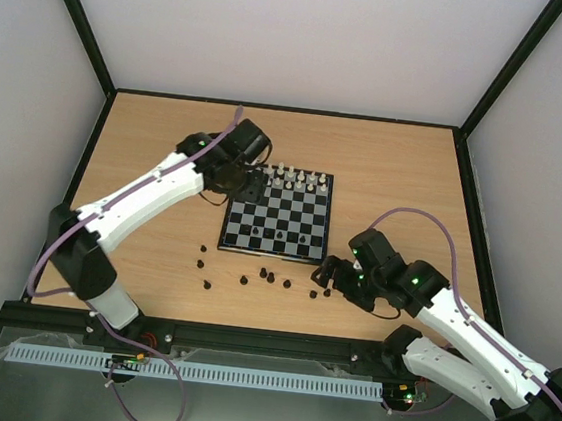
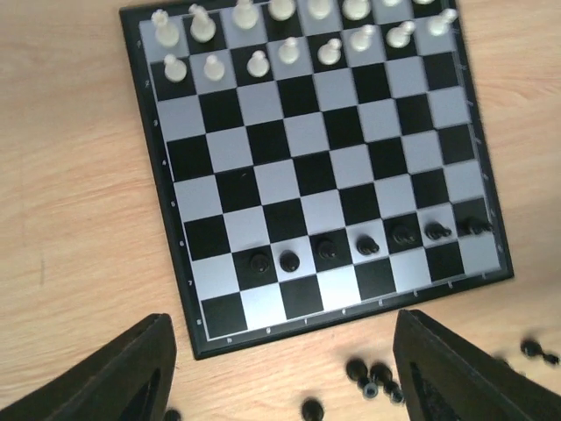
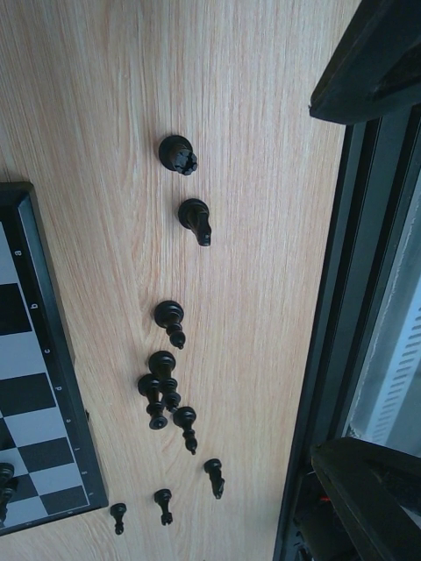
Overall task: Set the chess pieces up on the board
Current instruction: Pick up the chess piece at the center of the board, then place the chess piece on the chessboard.
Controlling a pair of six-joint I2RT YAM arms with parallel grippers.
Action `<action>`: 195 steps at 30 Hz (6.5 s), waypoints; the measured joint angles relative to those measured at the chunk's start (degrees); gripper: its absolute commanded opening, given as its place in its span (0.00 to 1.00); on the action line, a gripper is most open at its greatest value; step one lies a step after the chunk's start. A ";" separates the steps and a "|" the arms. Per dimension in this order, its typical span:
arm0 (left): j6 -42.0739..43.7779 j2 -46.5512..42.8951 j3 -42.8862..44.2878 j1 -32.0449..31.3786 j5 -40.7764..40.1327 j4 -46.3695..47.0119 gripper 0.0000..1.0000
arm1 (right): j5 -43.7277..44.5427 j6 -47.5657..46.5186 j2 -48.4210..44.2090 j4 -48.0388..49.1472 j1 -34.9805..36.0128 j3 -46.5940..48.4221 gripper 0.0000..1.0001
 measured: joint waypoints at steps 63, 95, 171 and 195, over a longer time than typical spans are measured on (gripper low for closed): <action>-9.79 -24.63 -33.40 2.12 9.40 7.87 0.99 | -5.01 -6.08 14.67 2.82 0.00 9.90 0.98; -10.05 -11.76 -39.93 13.75 8.31 17.38 0.71 | -4.26 3.72 2.43 5.79 0.00 0.00 0.98; -3.91 9.18 -20.63 4.96 5.27 11.78 0.06 | -4.42 6.86 -3.08 7.85 0.00 -5.55 0.99; -3.30 12.11 -17.51 4.96 4.83 12.33 0.15 | -4.44 6.91 -3.08 7.91 0.00 -6.69 0.99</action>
